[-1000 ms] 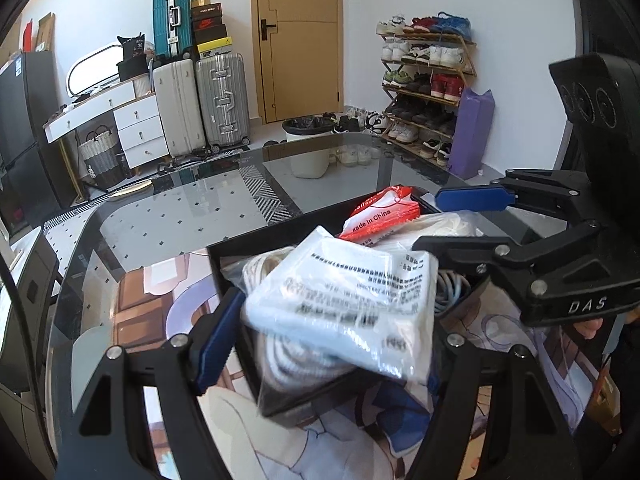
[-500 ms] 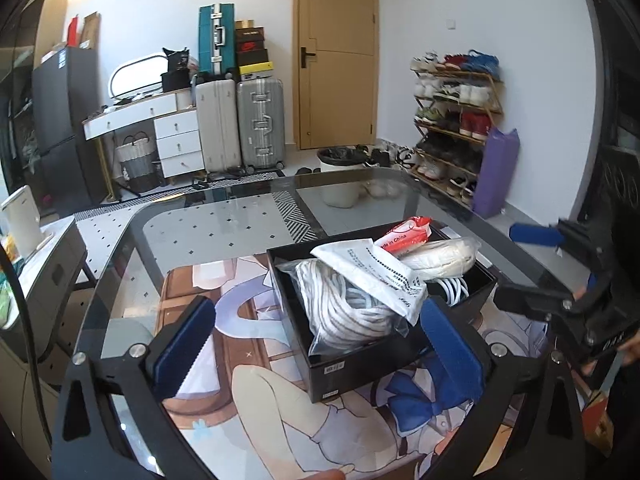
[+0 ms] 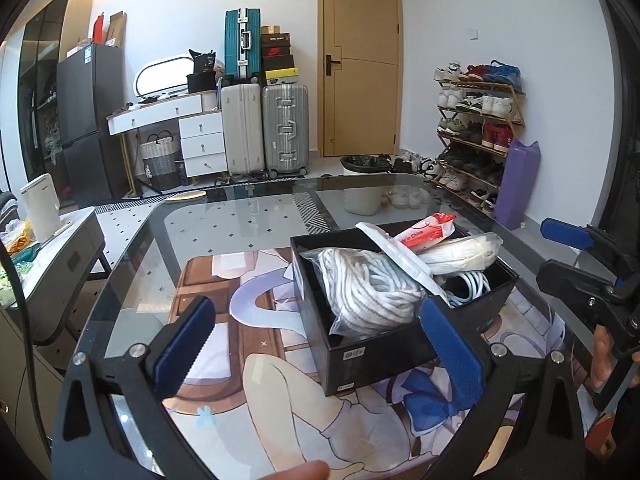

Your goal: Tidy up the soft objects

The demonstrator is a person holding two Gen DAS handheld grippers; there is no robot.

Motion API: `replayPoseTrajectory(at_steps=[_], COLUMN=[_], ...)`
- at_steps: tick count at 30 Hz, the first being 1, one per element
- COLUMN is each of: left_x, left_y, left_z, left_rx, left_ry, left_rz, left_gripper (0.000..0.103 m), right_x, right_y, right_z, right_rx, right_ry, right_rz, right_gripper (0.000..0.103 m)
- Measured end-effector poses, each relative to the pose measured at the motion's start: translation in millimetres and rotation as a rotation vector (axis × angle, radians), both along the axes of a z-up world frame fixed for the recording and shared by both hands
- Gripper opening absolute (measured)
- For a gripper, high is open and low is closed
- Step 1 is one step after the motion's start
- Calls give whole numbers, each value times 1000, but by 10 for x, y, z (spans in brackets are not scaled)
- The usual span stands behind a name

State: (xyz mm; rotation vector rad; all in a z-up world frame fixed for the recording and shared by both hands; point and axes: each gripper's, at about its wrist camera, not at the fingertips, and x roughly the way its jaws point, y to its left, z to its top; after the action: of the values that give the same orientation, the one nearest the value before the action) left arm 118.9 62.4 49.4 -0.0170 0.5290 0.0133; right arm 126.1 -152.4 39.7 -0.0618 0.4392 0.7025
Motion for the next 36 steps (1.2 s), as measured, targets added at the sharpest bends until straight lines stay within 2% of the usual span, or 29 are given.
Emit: replayPoseTrajectory(at_steps=[9, 18, 24, 30, 36], left_x=[0, -29, -74, -147, -129], left_y=[25, 10, 32, 76, 59], left_z=[-67, -164, -139, -120, -128], left_rx=[-6, 6, -1, -22, -15], left_ry=[-22, -15, -33, -66, -57], left_rz=[37, 36, 49, 77, 73], left_gripper=[103, 103, 103, 103, 103], right_x=[-40, 7, 13, 21, 16], right_y=[44, -1, -28, 10, 22], right_z=[-91, -128, -111, -134, -140], right_rx=[-18, 6, 18, -11, -15], right_ry=[-7, -11, -11, -11, -22], right_rz=[-5, -21, -23, -23, -28], right_gripper=[102, 102, 102, 102, 102])
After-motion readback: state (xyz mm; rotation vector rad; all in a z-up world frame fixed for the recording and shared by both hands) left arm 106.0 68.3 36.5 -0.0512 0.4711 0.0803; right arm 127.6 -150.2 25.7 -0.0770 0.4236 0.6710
